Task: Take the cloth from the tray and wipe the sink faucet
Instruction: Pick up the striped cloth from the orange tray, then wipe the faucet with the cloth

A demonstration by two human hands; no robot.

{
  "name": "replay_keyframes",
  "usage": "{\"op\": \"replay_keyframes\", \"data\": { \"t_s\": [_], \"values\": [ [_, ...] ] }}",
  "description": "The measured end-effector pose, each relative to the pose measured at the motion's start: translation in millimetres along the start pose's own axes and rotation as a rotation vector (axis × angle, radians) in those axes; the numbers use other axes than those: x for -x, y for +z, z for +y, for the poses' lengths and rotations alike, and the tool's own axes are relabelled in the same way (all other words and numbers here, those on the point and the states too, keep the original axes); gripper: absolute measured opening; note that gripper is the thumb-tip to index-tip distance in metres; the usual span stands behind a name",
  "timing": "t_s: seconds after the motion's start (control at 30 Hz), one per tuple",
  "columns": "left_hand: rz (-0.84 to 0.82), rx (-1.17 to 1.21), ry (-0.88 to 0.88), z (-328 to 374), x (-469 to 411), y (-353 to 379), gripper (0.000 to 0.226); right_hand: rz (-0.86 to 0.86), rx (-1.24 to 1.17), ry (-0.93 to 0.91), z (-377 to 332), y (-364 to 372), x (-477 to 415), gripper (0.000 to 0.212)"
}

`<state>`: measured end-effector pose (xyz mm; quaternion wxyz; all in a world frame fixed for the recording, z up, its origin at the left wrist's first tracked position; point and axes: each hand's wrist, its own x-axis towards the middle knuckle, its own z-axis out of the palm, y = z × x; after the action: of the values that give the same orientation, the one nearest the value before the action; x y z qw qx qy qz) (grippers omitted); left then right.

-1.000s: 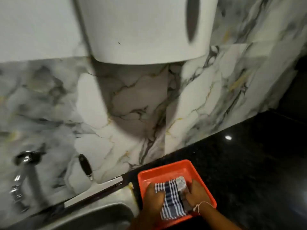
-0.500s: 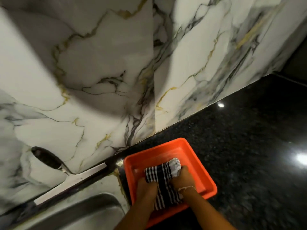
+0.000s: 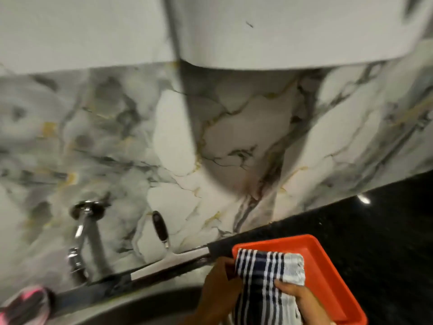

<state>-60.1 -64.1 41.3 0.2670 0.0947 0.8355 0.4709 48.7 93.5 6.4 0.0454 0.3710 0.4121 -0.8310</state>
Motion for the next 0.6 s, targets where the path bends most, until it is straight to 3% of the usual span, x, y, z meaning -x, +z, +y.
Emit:
{"op": "replay_keyframes", "data": {
  "t_s": [0.07,0.13,0.2,0.27,0.37,0.5,0.6],
  "values": [
    [0.200,-0.145,0.243,7,10,-51,0.024,0.089,0.009,-0.139,3,54,4,0.019],
    [0.455,-0.315,0.537,18,23,-117,0.034,0.226,0.067,-0.406,6,127,11,0.010],
    [0.684,-0.553,0.814,36,29,-179,0.037,0.368,0.159,-0.737,6,190,13,0.022],
    [0.854,-0.774,0.967,52,30,-246,0.038,0.344,0.427,-0.944,9,258,16,0.022],
    [0.972,-1.100,1.042,74,16,-323,0.045,0.145,0.901,-1.134,10,330,8,0.054],
    [0.999,-1.578,1.058,70,-14,-425,0.057,-0.100,1.291,-1.078,29,398,-14,0.064],
    [0.999,-1.735,1.176,51,-39,-470,0.065,-0.047,1.014,-0.782,36,416,-40,0.040]
  ]
}}
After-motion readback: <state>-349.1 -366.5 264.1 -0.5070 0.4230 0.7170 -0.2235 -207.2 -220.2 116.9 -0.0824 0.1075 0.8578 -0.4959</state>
